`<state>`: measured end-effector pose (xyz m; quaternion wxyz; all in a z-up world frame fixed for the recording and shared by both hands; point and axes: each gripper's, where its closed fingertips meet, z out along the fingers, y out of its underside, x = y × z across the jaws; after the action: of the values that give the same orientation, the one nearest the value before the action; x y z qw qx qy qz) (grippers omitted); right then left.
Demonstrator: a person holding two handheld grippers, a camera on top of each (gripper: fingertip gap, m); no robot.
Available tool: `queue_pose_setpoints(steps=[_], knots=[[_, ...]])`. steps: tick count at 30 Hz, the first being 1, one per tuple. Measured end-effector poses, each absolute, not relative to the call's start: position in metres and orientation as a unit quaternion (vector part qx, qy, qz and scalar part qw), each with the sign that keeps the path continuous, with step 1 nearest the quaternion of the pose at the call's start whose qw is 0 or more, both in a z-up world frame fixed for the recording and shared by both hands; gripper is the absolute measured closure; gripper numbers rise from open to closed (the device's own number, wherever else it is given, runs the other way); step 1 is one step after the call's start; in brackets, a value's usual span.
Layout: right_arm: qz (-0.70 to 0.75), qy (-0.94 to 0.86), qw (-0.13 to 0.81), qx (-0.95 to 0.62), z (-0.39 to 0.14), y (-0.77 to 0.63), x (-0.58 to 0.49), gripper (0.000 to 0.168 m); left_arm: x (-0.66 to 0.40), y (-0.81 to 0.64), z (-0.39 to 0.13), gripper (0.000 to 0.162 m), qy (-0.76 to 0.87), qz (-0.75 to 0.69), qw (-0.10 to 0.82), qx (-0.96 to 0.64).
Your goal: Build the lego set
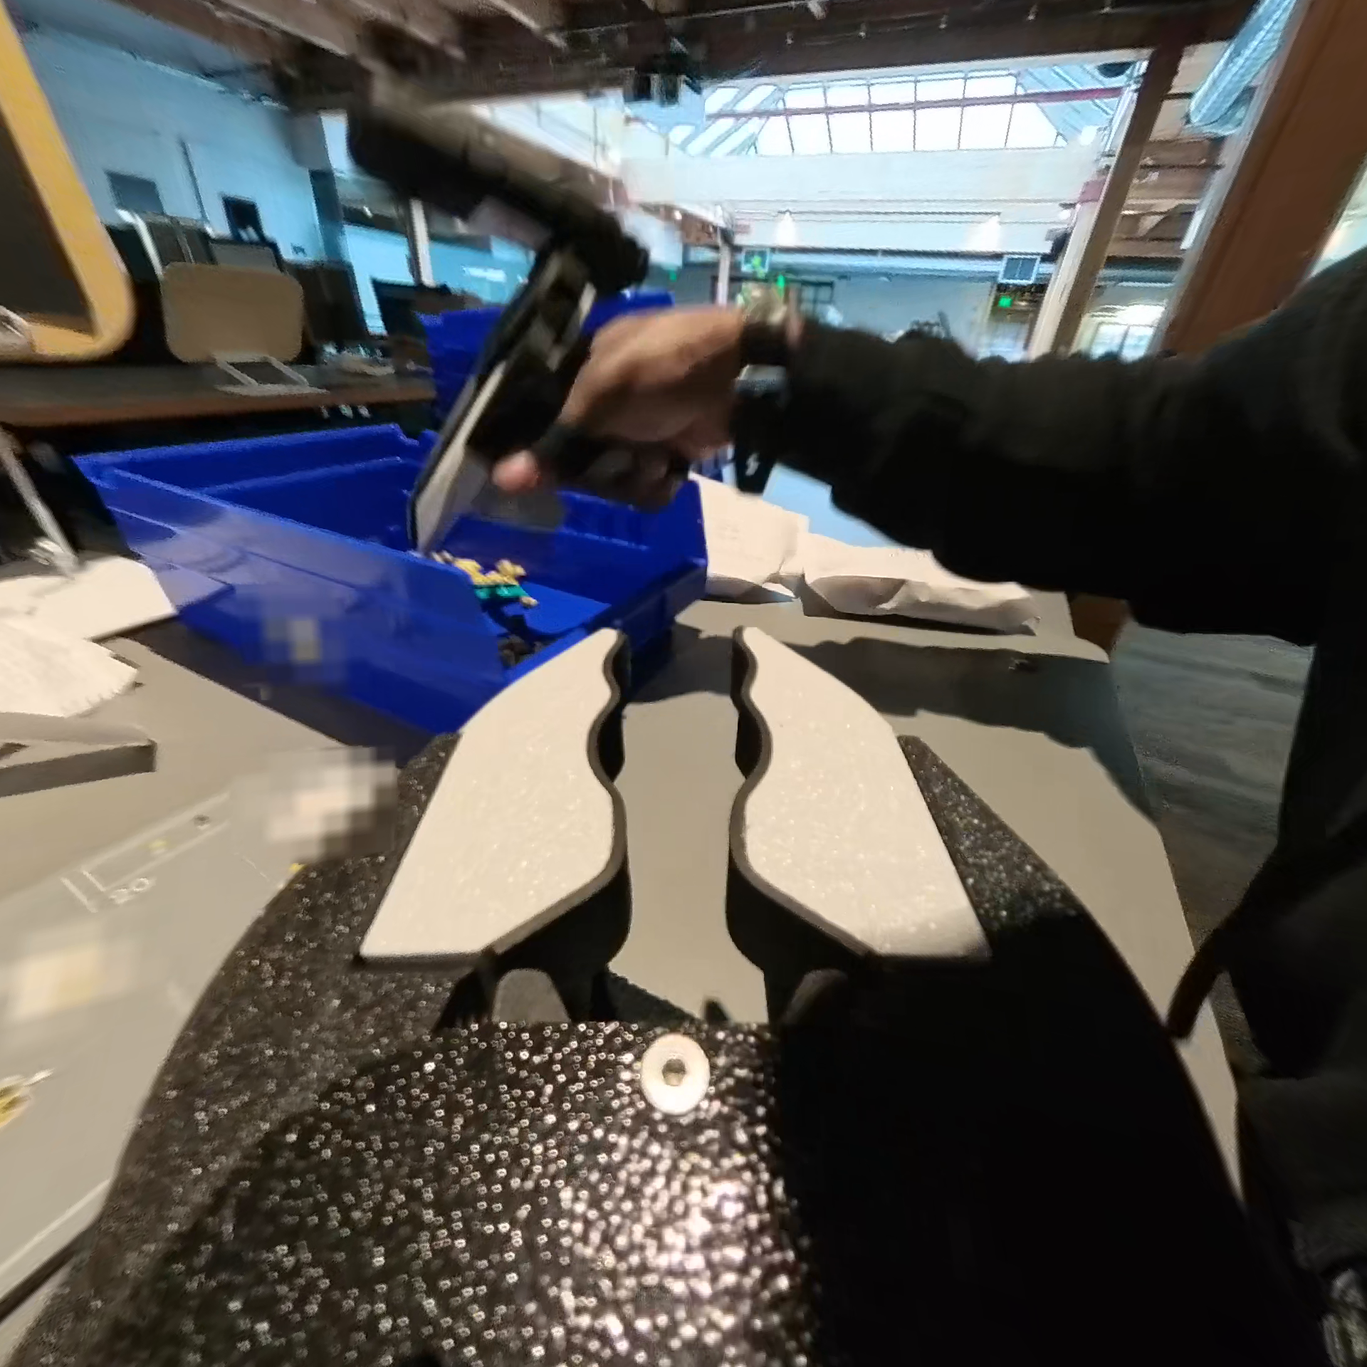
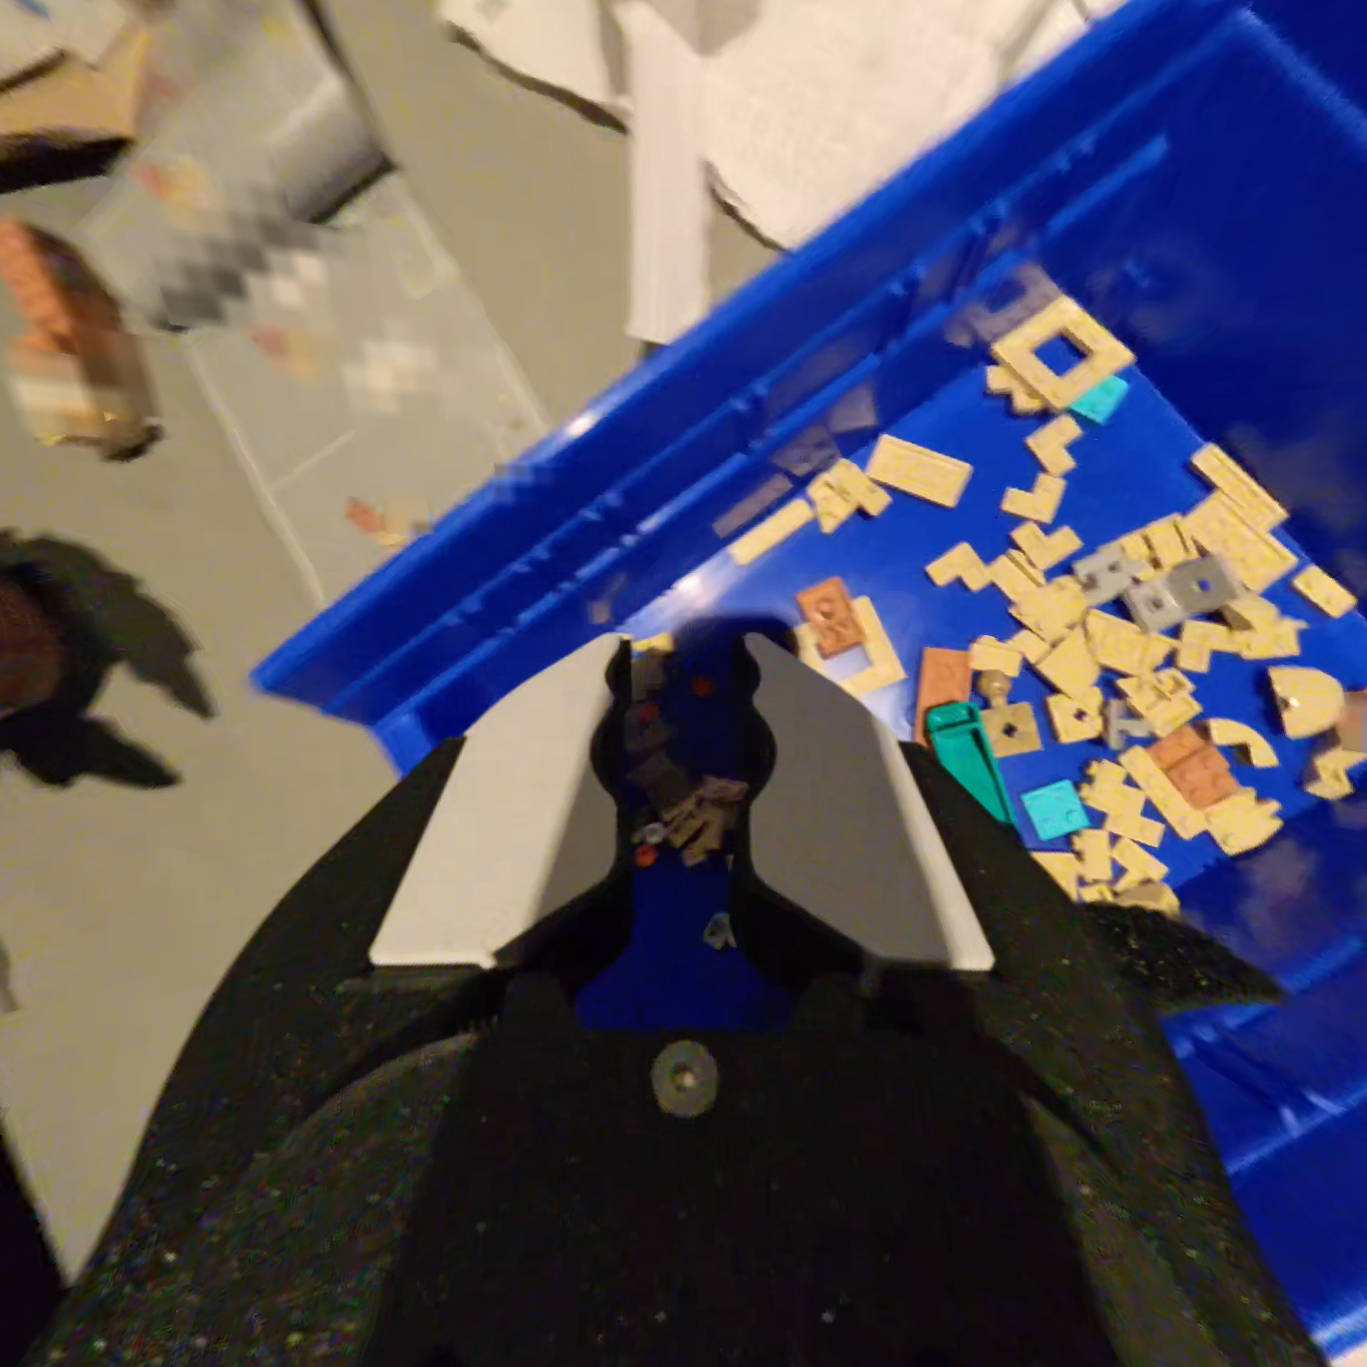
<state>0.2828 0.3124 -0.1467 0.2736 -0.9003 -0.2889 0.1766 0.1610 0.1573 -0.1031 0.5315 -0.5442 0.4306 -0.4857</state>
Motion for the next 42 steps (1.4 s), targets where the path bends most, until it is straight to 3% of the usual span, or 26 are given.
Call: queue_pose_setpoints(steps=[5,17,28,42], knots=[[0.084,-0.216,0.248,-0.941,-0.182,0.329,0.319,0.143,0.137,0.164,-0.098,0.137,0.423,-0.481,0.544,-0.541],[-0.024,-0.189,0.198,-0.961,-0.206,0.339,0.348,0.139,0.124,0.166,-0.098,0.139,0.414,-0.500,0.524,-0.552],[-0.026,-0.181,0.229,-0.956,-0.197,0.352,0.354,0.139,0.128,0.167,-0.104,0.140,0.414,-0.500,0.514,-0.561],[-0.029,-0.188,0.179,-0.965,-0.219,0.351,0.359,0.142,0.130,0.165,-0.107,0.140,0.419,-0.502,0.505,-0.563]])
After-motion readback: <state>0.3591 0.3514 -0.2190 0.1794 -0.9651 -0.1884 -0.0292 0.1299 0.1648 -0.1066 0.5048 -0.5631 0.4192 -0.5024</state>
